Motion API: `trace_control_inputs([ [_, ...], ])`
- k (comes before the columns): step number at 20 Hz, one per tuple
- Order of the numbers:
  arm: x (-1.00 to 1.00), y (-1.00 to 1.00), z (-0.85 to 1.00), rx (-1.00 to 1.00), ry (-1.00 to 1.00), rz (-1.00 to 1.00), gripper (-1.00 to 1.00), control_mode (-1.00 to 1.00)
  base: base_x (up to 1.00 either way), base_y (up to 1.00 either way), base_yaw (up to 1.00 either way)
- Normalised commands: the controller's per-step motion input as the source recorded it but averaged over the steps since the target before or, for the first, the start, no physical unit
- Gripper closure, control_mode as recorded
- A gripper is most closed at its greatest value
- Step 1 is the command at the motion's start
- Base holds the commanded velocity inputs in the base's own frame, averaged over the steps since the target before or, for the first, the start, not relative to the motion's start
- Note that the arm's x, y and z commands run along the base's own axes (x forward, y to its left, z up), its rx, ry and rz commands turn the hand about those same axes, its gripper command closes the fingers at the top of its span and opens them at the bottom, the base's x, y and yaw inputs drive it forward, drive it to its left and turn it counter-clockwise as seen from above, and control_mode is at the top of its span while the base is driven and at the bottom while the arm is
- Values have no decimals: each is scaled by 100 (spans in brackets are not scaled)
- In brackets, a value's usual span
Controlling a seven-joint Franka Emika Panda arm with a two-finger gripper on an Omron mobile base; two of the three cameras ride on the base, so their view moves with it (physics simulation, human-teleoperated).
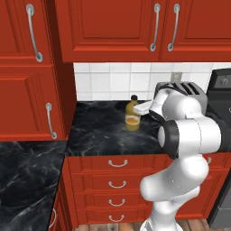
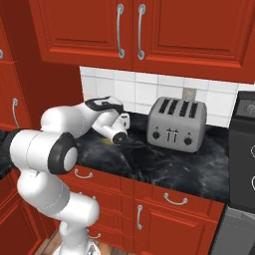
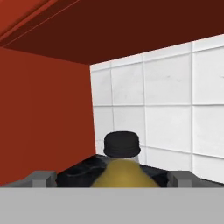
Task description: Move the drinks to the dining counter.
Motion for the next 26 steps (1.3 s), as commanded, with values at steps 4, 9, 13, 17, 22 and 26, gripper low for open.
trace_control_inputs([
  [4,7,-6,-1,0,0,0,-100,-100,0,0,0],
  [9,9,-1,0,0,0,0,-100,-100,0,0,0],
  [13,9,0,-2,0,0,0,-100,-100,0,0,0],
  [17,9,0,-9,0,0,0,-100,-100,0,0,0],
  [22,20,0,-6,0,0,0,-100,-100,0,0,0],
  [26,21,0,0,0,0,0,-100,-100,0,0,0],
])
